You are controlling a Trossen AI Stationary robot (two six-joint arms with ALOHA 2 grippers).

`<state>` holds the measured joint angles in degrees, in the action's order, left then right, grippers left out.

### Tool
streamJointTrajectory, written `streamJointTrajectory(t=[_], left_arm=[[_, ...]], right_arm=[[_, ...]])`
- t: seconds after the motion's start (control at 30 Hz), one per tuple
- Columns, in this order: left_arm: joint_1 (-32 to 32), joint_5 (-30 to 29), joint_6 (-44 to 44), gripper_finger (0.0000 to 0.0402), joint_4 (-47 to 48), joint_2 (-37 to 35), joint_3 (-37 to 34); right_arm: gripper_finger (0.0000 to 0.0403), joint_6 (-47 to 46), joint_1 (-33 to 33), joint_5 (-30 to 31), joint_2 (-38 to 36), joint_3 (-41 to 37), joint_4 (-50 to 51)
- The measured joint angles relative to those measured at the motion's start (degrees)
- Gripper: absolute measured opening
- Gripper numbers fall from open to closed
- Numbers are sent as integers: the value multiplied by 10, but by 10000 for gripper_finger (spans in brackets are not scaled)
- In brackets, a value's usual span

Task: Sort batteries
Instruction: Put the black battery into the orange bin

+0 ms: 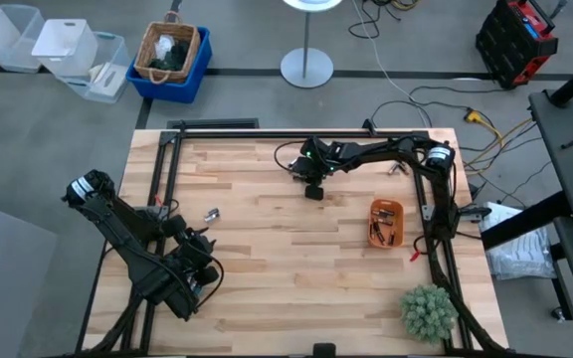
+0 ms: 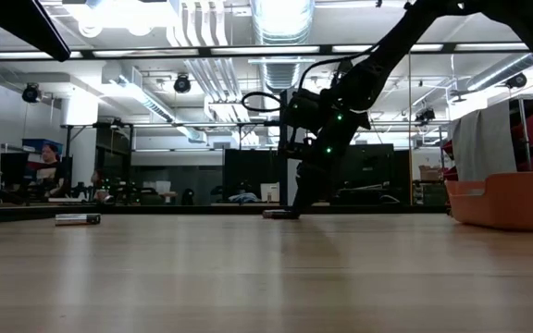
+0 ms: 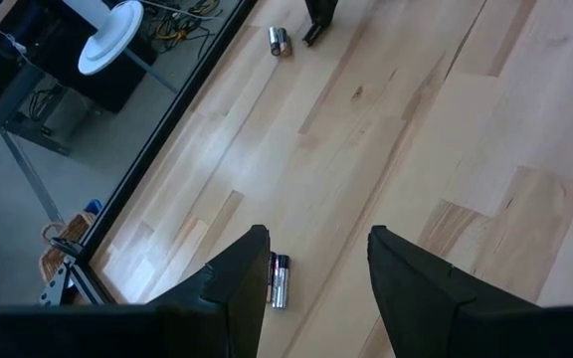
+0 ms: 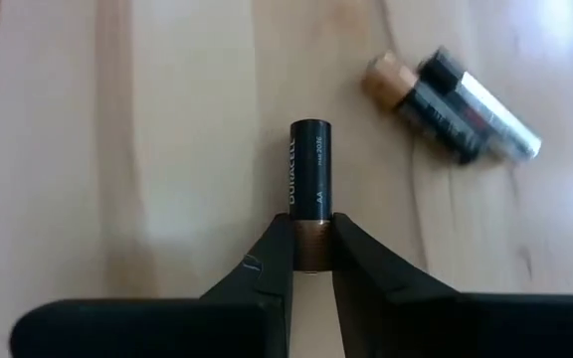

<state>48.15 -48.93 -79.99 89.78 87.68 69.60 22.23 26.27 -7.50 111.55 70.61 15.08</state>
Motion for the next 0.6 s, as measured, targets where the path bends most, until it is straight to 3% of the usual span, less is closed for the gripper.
streamJointTrajectory(t=[0.6], left_arm=[[0,0,0,152,-3,0,0]], right_arm=[[37,-28,0,-10,-40,19,116]])
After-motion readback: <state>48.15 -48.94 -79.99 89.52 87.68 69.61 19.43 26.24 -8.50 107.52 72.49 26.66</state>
